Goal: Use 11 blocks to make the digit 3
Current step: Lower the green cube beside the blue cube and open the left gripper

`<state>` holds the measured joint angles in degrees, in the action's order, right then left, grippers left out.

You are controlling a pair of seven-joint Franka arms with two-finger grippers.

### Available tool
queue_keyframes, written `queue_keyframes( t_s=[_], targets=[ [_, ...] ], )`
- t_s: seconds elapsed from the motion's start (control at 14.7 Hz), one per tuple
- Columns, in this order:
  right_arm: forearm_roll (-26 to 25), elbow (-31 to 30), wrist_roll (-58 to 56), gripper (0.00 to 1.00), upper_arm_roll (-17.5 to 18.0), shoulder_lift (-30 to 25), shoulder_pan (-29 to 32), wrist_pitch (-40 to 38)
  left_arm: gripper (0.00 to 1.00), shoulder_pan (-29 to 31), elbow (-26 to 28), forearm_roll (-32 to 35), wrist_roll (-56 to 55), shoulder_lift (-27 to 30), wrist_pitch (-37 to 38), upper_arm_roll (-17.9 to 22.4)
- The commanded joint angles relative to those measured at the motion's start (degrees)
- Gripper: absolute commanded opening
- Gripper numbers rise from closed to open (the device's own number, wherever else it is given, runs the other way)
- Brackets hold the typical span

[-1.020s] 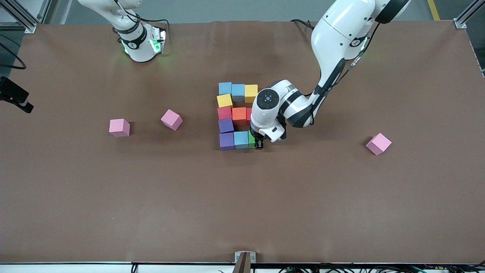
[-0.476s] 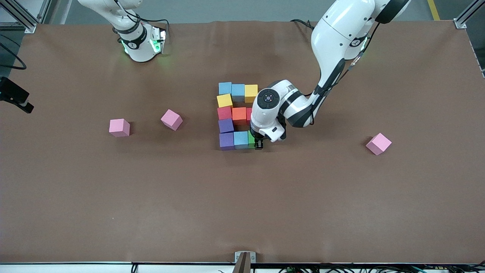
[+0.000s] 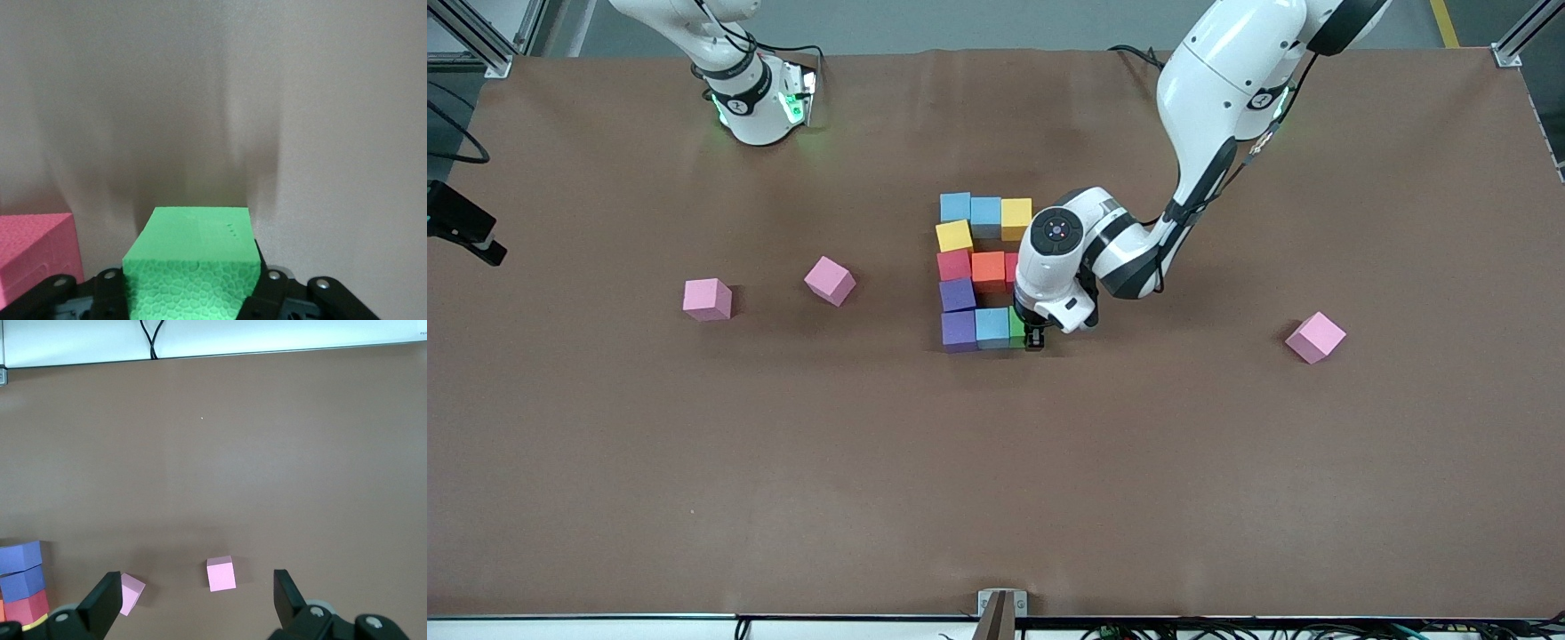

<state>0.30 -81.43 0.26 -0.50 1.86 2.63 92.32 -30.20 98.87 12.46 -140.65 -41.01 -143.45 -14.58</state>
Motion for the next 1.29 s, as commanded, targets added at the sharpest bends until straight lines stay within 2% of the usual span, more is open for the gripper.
queue_keyframes(
  t_s=[0.0, 0.07, 0.14, 0.48, 0.61, 1.22],
  targets=[
    [0.4, -0.3, -0.6, 1.0, 0.2, -0.2, 0.2, 0.2, 0.8, -0.5, -1.0, 2.0, -1.1, -1.7, -1.7, 0.6],
    [0.4, -0.3, -0.6, 1.0, 0.2, -0.2, 0.2, 0.2, 0.97, -0.5, -1.0, 2.4, -1.1, -1.7, -1.7, 0.6],
    [0.4, -0.3, -0.6, 1.0, 0.2, -0.2, 0.2, 0.2, 0.99, -0.6, -1.0, 3.1, -1.1, -1.6, -1.7, 0.6],
    [0.5, -0.3, -0.6, 1.0, 0.2, -0.3, 0.2, 0.2, 1.0, -0.1, -1.1, 4.2, -1.0, 0.0, -1.0, 0.6],
    [0.5, -0.3, -0.7, 1.0, 0.2, -0.3, 0.2, 0.2, 1.0, 0.1, -0.5, 4.1, -1.4, 2.7, -0.3, 0.4],
    [0.5, -0.3, -0.6, 1.0, 0.2, -0.3, 0.3, 0.2, 1.0, 0.8, -1.1, 4.1, 1.7, 15.5, 13.7, 0.3]
  ],
)
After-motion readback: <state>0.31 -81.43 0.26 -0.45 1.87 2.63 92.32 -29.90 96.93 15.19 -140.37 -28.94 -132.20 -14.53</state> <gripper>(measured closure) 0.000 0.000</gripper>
